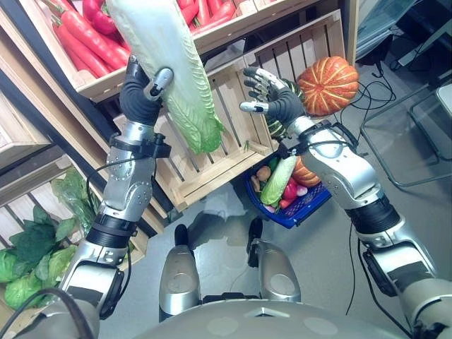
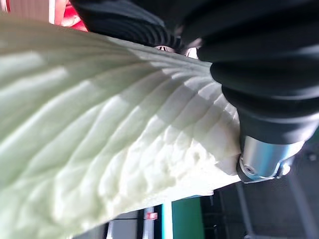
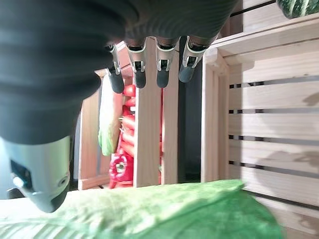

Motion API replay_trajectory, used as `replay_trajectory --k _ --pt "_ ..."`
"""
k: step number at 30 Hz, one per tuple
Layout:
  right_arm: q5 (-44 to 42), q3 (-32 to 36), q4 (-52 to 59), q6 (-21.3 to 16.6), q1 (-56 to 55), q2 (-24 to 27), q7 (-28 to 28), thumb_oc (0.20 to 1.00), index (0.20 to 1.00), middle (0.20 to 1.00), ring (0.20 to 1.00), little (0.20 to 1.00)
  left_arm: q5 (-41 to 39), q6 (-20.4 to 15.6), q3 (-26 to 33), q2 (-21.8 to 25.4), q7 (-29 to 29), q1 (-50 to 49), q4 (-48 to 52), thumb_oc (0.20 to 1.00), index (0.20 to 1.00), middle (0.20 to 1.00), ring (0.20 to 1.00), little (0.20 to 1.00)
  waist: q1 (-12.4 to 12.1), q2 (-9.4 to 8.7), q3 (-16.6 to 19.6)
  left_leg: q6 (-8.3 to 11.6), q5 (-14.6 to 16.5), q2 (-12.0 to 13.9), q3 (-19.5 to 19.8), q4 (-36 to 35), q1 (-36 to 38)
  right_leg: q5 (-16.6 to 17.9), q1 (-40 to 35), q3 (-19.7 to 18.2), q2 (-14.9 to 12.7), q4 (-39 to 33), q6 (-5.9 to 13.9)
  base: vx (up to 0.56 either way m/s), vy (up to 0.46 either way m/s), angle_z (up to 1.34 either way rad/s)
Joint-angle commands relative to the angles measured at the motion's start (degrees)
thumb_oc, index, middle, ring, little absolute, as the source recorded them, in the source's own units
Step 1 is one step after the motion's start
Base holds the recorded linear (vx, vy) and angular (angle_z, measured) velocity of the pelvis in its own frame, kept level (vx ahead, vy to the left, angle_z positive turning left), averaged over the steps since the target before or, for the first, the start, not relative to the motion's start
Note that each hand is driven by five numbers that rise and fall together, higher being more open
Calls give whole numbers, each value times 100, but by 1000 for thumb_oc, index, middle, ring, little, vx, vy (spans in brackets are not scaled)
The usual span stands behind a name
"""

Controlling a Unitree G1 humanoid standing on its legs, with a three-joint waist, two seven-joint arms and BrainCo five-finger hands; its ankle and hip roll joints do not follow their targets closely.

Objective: Pick up fruits and vegetables into the basket

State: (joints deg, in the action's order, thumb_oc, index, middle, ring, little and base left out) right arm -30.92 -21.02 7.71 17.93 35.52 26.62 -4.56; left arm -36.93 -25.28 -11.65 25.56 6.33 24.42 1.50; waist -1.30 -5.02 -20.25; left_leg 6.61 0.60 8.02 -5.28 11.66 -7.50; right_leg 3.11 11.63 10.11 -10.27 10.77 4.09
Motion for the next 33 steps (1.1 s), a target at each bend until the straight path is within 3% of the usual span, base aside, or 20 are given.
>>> replay_trajectory --k 1,4,10,15,24,33 --pt "-418 29 525 -314 504 -205 -17 1000 1000 1000 1000 1000 352 -350 -111 90 -141 309 316 200 200 200 200 200 50 -53 27 -164 104 49 -183 241 15 -76 -502 -226 -287 -111 220 0 0 0" --pt "-558 -71 552 -319 542 -291 15 1000 1000 1000 1000 1000 593 -382 -184 85 -333 321 241 200 200 200 200 200 44 -41 13 -163 96 45 -179 255 -10 -77 -469 -226 -296 -88 219 0 0 0" --pt "-699 -396 519 -377 601 -539 213 1000 1000 1000 1000 1000 1759 -498 -398 61 -1321 412 -42 200 200 200 200 200 32 -5 -6 -162 63 24 -175 248 -52 -79 -404 -221 -315 -58 207 -1 6 0" --pt "-813 -683 460 -316 629 -740 505 1000 1000 1000 1000 1000 2195 -453 -585 24 -1670 534 -279 200 200 200 200 200 31 21 22 -157 34 8 -174 213 -51 -77 -386 -215 -333 -62 212 1 6 0" --pt "-891 -1014 251 -188 612 -809 801 1000 1000 1000 1000 1000 2584 -685 -626 110 -2073 756 -788 200 200 200 200 200 63 85 23 -133 -1 11 -176 205 -70 -76 -318 -220 -369 -20 216 -1 11 0" --pt "-747 -1054 -71 -334 643 -793 617 1000 1000 1000 1000 1000 2356 -1028 -522 141 -2016 884 -872 200 200 200 200 200 98 166 13 -119 -23 -22 -153 182 -149 -69 -201 -231 -407 -4 225 -18 25 -2"
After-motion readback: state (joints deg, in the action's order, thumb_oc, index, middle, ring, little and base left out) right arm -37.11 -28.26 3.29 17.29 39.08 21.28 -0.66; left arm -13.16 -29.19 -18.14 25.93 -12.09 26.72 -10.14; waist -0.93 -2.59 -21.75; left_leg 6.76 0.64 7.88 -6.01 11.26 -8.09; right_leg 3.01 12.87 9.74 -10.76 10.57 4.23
